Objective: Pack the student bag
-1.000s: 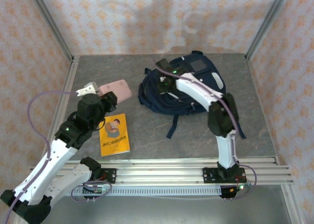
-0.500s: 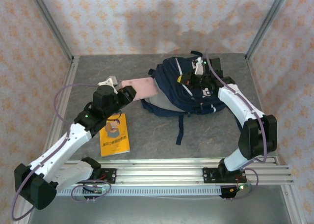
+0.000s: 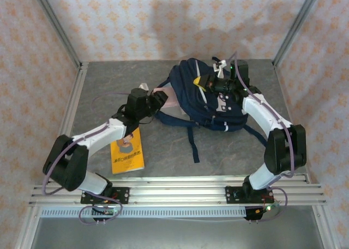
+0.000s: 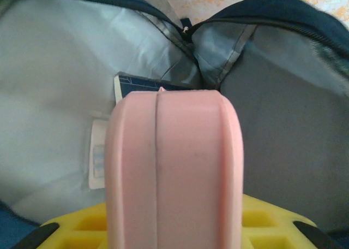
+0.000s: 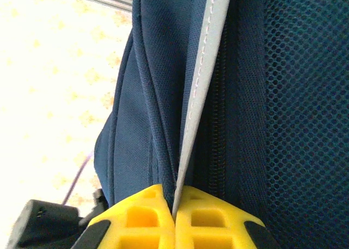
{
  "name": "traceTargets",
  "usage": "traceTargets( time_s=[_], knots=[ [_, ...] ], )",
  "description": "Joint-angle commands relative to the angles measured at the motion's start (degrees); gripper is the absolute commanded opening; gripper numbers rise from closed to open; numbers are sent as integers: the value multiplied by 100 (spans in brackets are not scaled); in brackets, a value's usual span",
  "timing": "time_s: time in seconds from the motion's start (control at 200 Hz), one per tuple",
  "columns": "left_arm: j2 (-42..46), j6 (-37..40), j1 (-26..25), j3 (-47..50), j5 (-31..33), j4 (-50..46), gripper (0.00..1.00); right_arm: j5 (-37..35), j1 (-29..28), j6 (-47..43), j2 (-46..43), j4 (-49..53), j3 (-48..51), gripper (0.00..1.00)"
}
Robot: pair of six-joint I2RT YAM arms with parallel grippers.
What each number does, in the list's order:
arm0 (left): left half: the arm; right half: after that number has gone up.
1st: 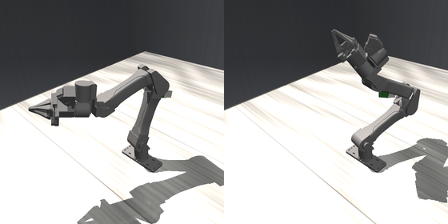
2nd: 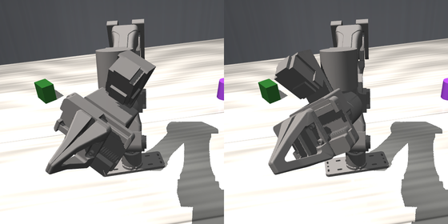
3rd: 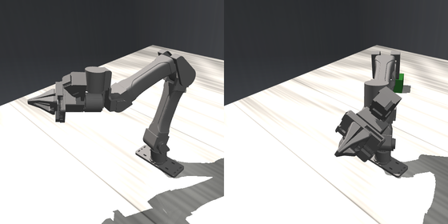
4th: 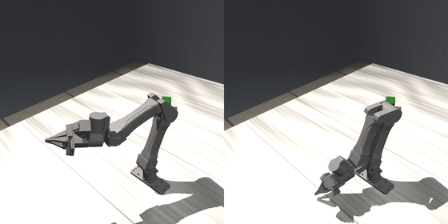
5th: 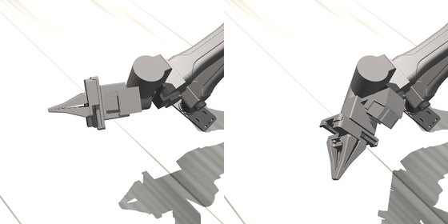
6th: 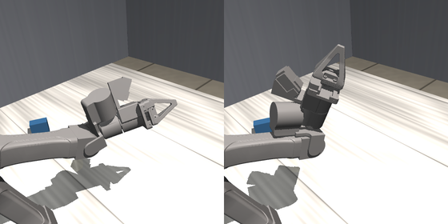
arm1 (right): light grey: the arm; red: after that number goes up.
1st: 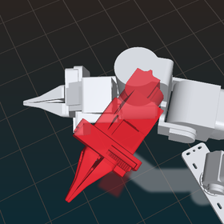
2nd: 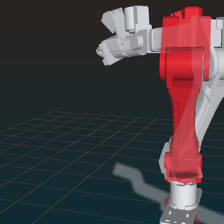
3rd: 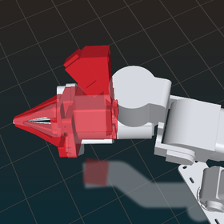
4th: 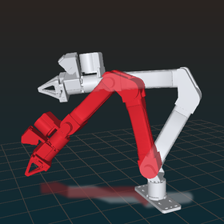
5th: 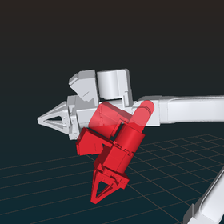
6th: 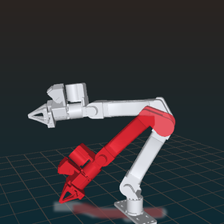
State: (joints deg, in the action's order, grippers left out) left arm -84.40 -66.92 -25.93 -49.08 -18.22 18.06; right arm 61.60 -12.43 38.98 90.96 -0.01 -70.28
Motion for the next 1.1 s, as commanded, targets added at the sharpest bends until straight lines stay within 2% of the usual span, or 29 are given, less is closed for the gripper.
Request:
traceTargets(
  time_s=[0.0, 0.225, 0.45, 0.565, 0.636, 0.676, 0.771, 0.786, 0.911, 1.096],
  knots=[
    [-371, -397, -140, -486, -225, 1161, 36, 616, -7, 476, -48, -1333, -115, 0],
    [-1588, -571, -512, -1109, -358, 1639, 38, 678, -10, 769, -17, -1744, -77, 0],
    [-3568, -1092, -844, -2305, -852, 2746, 43, 731, -15, 1300, 95, -2528, 115, 0],
    [-4264, -968, -1087, -3168, -1139, 2445, 46, 687, -65, 1409, 215, -2700, 159, 0],
    [-4500, -666, -1236, -3633, -1223, 1877, 53, 645, -118, 1429, 303, -2771, 186, 0],
    [-4578, -541, -1302, -3841, -1244, 1576, 63, 636, -136, 1413, 339, -2789, 198, 0],
    [-4561, -294, -1321, -4086, -1223, 876, 97, 580, -135, 1318, 379, -2756, 250, 0],
    [-4521, -243, -1312, -4073, -1209, 810, 100, 561, -130, 1280, 379, -2699, 252, 0],
    [-4001, 261, -1222, -3838, -1130, 152, 100, 326, -107, 588, 281, -1824, 202, 0],
    [-3122, 723, -1034, -3183, -1084, -598, 100, -526, -44, -789, 9, -163, 50, 0]
  ],
)
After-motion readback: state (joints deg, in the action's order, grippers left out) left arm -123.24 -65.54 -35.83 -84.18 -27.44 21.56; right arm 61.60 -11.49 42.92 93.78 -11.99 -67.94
